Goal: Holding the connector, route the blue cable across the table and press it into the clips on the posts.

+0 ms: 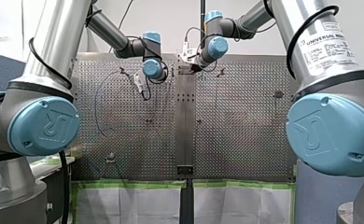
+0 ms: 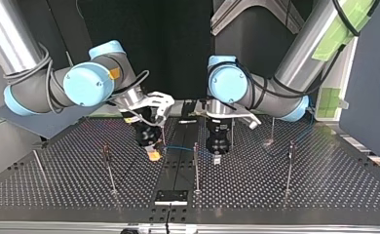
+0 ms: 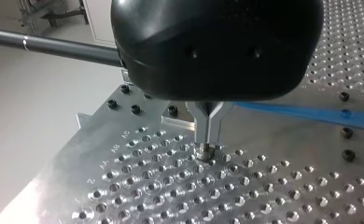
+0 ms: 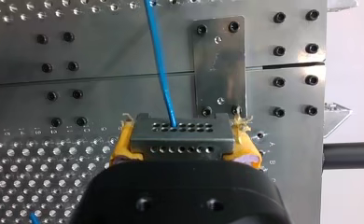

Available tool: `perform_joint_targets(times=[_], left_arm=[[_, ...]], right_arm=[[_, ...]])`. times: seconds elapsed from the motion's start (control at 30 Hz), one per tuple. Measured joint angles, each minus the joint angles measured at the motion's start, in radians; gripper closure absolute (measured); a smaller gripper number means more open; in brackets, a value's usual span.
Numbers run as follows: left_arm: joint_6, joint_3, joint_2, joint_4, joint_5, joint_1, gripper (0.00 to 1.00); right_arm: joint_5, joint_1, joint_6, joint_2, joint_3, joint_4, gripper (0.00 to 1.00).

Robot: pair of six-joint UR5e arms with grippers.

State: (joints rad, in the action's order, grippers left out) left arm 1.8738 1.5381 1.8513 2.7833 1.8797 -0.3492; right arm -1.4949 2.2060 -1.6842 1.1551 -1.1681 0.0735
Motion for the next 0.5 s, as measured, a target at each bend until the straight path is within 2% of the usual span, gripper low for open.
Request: perform_joint_targets(times=[0.2, 0.4, 0.43, 0.47, 0.5], left_arm=[[-0.003, -0.040, 0.030, 0.004, -0.006, 0.011, 1.00], [-0.005, -0.051, 0.041, 0.014, -0.005, 0.022, 1.00], [-0.005, -0.051, 0.041, 0.017, -0.004, 0.023, 0.92], [-0.006, -0.051, 0.041, 0.021, -0.001, 0.023, 0.79], [-0.006, -0.051, 0.041, 0.027, 0.006, 0.024, 0.79]], right_arm=[[0.016, -0.023, -0.003, -0.028, 0.025, 0.000, 1.00], [0.028, -0.049, -0.004, -0.047, 0.040, -0.002, 1.00], [0.030, -0.052, -0.005, -0.048, 0.040, -0.003, 1.00], [0.032, -0.057, -0.005, -0.049, 0.041, -0.003, 1.00], [0.033, -0.060, -0.005, -0.050, 0.041, -0.003, 1.00]])
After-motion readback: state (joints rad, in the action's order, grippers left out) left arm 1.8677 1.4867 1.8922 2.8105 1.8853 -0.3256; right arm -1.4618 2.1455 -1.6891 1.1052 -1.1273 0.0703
